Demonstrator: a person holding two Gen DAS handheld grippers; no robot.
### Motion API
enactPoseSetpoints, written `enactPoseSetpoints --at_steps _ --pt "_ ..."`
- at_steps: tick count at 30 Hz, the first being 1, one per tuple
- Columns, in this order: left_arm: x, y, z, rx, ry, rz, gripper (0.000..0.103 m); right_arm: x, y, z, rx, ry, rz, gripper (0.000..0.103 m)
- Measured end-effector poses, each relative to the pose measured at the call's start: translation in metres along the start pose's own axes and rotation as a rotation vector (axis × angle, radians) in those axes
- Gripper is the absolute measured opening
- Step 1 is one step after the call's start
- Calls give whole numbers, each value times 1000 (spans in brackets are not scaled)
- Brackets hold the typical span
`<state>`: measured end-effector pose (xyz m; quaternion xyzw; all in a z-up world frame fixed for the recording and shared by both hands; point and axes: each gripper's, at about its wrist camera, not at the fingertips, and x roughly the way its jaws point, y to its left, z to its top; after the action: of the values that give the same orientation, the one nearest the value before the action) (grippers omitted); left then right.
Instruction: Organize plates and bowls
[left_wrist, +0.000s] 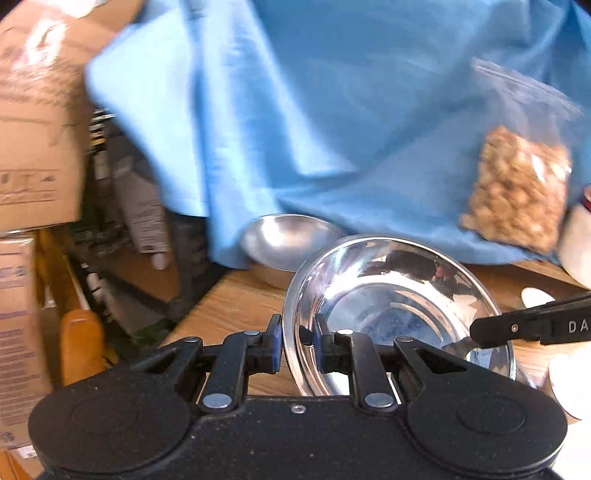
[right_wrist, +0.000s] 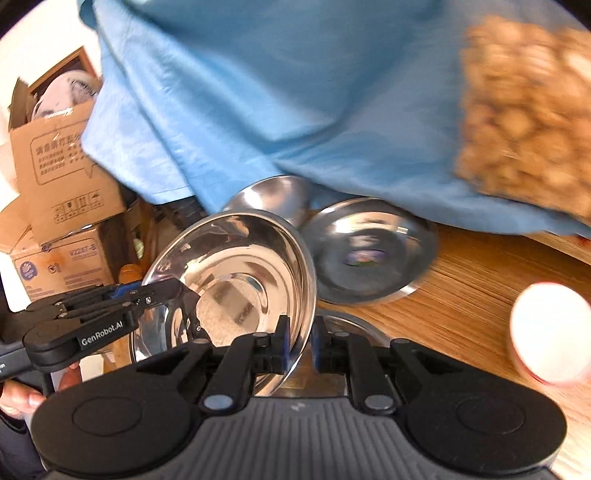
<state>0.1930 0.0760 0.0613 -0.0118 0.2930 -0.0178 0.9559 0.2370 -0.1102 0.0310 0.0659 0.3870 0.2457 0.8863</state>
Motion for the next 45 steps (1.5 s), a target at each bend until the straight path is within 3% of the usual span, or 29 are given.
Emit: enactPoseSetpoints --at_steps 9,23,36,41,44,45 --pt "2 -42 -15 78 67 -51 19 -25 -32 -25 73 7 -12 13" --pt "9 -49 -32 136 142 -4 25 -26 -23 -37 31 38 -37 14" --pt "19 -63 -40 182 177 -17 26 -26 -29 -38 33 44 -66 21" --pt "20 -66 -41 185 171 -19 29 -22 -26 -39 13 53 -76 26" --pt "19 -65 -40 180 165 -28 36 -22 -25 -40 1 51 -81 28" --pt "18 -64 -40 179 162 -26 43 -22 -25 -40 -1 50 -84 30"
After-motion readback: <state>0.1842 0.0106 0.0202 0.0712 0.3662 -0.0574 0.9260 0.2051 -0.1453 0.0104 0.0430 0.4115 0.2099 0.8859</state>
